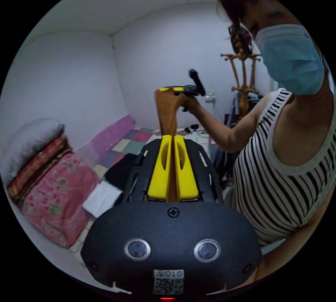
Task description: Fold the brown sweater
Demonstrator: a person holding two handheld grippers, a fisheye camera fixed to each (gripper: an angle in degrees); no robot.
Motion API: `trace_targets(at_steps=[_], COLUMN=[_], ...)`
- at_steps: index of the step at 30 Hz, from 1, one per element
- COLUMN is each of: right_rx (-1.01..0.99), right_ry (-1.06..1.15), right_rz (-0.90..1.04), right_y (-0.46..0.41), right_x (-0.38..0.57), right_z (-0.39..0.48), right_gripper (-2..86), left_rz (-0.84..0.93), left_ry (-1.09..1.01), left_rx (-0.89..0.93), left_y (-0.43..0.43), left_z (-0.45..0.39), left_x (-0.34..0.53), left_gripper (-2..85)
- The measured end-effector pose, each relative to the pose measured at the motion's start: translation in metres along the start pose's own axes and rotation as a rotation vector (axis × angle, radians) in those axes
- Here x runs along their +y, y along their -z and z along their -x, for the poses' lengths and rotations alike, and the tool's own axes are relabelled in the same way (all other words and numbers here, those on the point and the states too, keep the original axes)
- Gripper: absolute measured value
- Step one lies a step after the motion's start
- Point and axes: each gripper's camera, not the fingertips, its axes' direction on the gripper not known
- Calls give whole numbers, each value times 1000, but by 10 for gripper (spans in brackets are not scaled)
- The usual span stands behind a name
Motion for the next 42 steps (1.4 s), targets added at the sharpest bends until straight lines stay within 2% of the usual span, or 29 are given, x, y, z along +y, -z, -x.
trace_targets(at_steps=[5,9,14,19,22,25,32,37,42], right_rx=[-72,-235,-392,-691,-783,-768,-742,-789,-752], right_ry=[108,193,322,235,231,306,385,394,355], right_rz=[146,276,444,604,720,745,690,728,695], right_y=[-89,-200,-324,-440,-486,-512,-560,-600,-612], right_x=[-54,-70,-42,21,53,69,73,126,184], right_z=[71,173,335,496,574,632,686,722,729], right_gripper=[26,27,29,31,31,30,28,31,63], left_rz=[-73,-54,69,168,263,319,318,475,632], left_ry=[214,414,690,971,1061,1119,1191,1264,1284], left_rx=[153,246,129,95,56,46,-33,-166,-204], left_y=[-1,-1,19,35,42,48,64,52,25], left_z=[55,99,155,203,228,252,301,323,348], left_x=[79,154,296,435,499,544,606,653,691], left_gripper=[-1,-1,0,1,1,0,1,5,14])
